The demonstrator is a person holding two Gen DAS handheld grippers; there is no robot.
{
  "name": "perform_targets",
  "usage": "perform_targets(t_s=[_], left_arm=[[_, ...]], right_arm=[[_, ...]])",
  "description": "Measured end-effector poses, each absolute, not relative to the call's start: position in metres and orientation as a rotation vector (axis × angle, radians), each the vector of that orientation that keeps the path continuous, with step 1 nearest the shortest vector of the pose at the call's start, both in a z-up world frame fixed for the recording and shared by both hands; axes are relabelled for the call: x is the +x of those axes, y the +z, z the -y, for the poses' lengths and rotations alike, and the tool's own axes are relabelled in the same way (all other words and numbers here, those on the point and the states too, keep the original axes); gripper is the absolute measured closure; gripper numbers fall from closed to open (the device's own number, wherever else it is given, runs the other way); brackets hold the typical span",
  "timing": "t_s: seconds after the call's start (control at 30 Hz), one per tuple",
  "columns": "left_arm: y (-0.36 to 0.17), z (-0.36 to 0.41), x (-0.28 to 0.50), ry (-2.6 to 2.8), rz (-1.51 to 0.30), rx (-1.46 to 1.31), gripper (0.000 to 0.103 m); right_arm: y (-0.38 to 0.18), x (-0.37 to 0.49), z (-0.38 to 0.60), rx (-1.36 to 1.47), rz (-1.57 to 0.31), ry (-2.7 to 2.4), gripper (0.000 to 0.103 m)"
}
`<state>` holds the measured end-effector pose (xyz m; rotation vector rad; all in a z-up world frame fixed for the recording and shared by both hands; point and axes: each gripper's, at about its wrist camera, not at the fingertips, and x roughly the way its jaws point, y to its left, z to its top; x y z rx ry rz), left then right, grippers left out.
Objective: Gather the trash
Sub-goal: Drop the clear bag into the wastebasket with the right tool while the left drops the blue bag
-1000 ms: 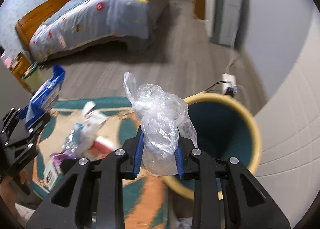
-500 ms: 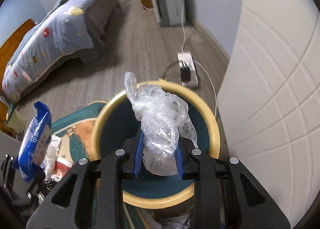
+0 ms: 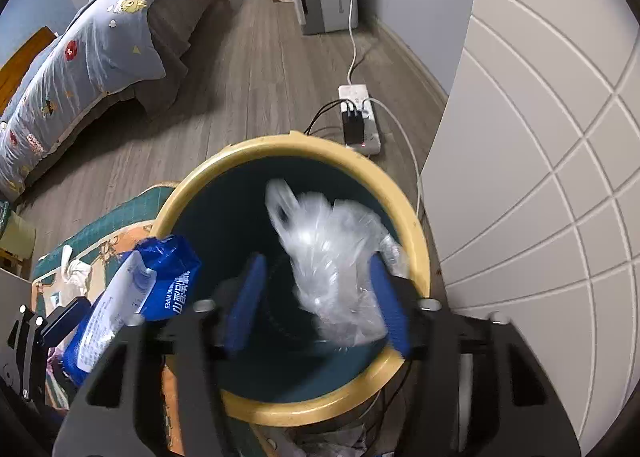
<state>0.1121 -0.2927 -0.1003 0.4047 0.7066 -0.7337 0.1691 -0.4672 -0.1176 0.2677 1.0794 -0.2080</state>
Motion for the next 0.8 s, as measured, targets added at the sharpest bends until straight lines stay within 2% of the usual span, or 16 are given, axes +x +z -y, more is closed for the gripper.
perform_targets(t_s=[0.03,0.1,0.13,0.23,0.57,0.8], left_arm=[[-0.101,0.292,0.112,-0.732,-0.704,0.407,0.015],[-0.101,0.288,0.113,-0.717,-0.704,0.389,0.012],[-0.099,0.284,0.114,-0.712,-0.705,0.373,0.01],[-0.096,0.277,0.119,-0.686,-0.714,0.338,0.007],[-0.066,0.239,0.122,-0.599,-0.699,0.259,0.006],[-0.029,0.188,0.121,-0.511,-0.676,0.189,0.006]], right_arm=[[-0.118,0.169,0.468,0.273,-1.081,-0.213,0.042],[-0.118,0.168,0.469,0.286,-1.078,-0.22,0.025],[-0.118,0.168,0.47,0.291,-1.074,-0.22,0.02],[-0.115,0.167,0.469,0.282,-1.067,-0.237,0.015],[-0.094,0.166,0.451,0.238,-1.044,-0.232,0.006],[-0.079,0.166,0.418,0.124,-1.036,-0.201,0.006]])
